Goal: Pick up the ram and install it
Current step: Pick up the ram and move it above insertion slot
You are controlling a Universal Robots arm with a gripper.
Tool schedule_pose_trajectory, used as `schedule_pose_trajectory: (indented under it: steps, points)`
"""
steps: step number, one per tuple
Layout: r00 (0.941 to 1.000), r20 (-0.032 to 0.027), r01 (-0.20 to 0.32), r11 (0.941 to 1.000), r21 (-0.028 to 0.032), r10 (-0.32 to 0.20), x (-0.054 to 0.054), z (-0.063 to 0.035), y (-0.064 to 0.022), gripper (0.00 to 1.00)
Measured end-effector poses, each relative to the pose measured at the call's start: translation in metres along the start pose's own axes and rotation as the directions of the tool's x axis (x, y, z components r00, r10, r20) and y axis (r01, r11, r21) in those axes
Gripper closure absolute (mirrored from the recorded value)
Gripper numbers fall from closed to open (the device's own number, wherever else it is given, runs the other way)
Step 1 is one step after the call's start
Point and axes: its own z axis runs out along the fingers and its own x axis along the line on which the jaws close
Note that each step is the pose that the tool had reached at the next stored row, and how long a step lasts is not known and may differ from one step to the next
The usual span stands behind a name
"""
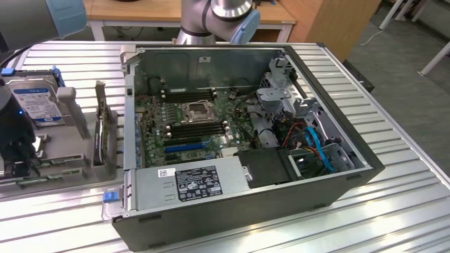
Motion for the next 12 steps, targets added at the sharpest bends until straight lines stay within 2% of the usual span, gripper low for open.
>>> schedule_pose_trajectory:
  steps: [8, 12]
  points:
    - [1.0000, 0.0000, 0.000, 1.0000, 0.0001, 0.000, 0.0014, 0.0000, 0.0001, 0.69]
    - [1.0000, 0.0003, 0.000, 1.0000, 0.0001, 0.000, 0.0019, 0.0033, 0.0000, 0.69]
